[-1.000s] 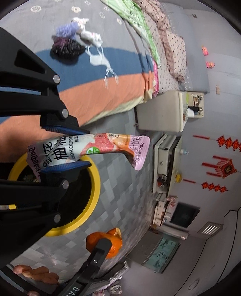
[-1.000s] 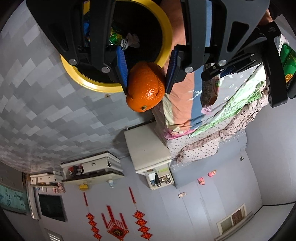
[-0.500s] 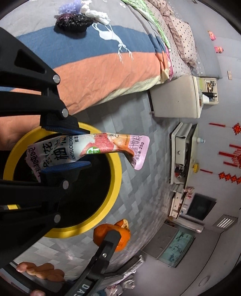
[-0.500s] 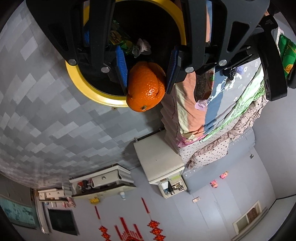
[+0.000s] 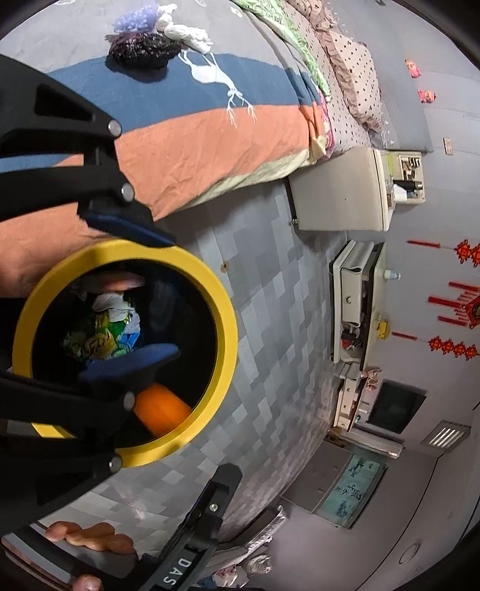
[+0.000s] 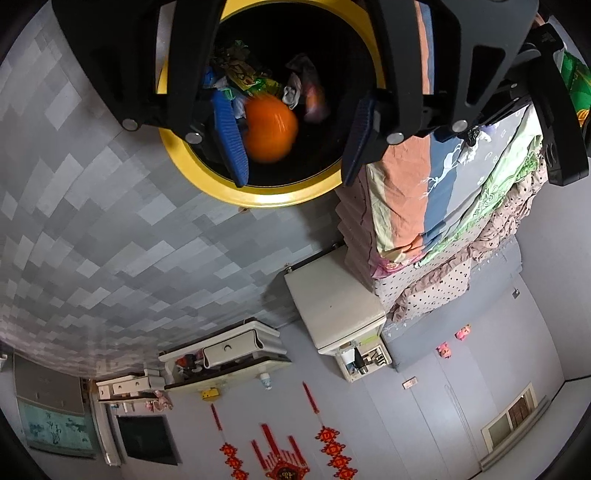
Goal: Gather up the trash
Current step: 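Move both open tools back over the bed toward the remaining trash, then grasp the white tissue bundle with the left tool while the right tool grasps the black plastic bag, then carry the tissue bundle and black bag over the yellow bin while opening both tools, then move both open tools back over the bed toward the purple scrubber and tissue, then grasp the white tissue bundle with the left tool while the right tool grasps the purple mesh scrubber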
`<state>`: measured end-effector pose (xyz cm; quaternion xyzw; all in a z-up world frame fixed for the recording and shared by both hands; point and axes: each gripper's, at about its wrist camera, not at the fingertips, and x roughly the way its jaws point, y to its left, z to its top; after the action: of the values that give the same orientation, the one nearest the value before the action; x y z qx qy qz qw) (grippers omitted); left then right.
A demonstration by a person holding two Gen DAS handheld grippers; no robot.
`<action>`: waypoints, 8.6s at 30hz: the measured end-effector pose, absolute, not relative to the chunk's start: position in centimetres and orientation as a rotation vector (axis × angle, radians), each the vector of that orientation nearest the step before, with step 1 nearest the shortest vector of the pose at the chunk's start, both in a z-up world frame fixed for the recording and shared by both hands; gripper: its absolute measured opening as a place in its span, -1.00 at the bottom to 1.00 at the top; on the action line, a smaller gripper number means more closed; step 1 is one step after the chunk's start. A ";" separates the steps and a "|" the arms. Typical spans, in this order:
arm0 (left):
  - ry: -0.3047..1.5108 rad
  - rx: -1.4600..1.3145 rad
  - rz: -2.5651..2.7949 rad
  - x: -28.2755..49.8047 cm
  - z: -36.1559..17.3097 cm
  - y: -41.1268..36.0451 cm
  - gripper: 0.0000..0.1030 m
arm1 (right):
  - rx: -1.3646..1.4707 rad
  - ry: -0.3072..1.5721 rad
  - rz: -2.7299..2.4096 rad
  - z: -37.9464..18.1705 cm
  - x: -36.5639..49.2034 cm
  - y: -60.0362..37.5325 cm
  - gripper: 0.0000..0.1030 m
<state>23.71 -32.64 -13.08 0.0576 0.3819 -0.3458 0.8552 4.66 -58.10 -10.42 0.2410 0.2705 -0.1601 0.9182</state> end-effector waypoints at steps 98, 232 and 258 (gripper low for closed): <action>0.818 -0.175 -0.107 41.4 -18.6 3.3 -0.60 | 0.368 0.843 0.284 -16.1 29.0 -26.9 -0.35; 0.907 0.036 -0.258 45.6 -17.4 -4.1 0.47 | 0.260 0.804 0.266 -15.2 26.7 -27.3 0.52; 1.009 0.014 -0.418 52.1 -24.6 -5.2 -0.49 | 0.126 0.961 0.362 -23.5 36.6 -17.5 -0.24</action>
<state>52.13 -5.23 -24.56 0.0064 0.4799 -0.1990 0.8544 36.58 -17.46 -23.50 0.0602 0.4594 0.1728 0.8692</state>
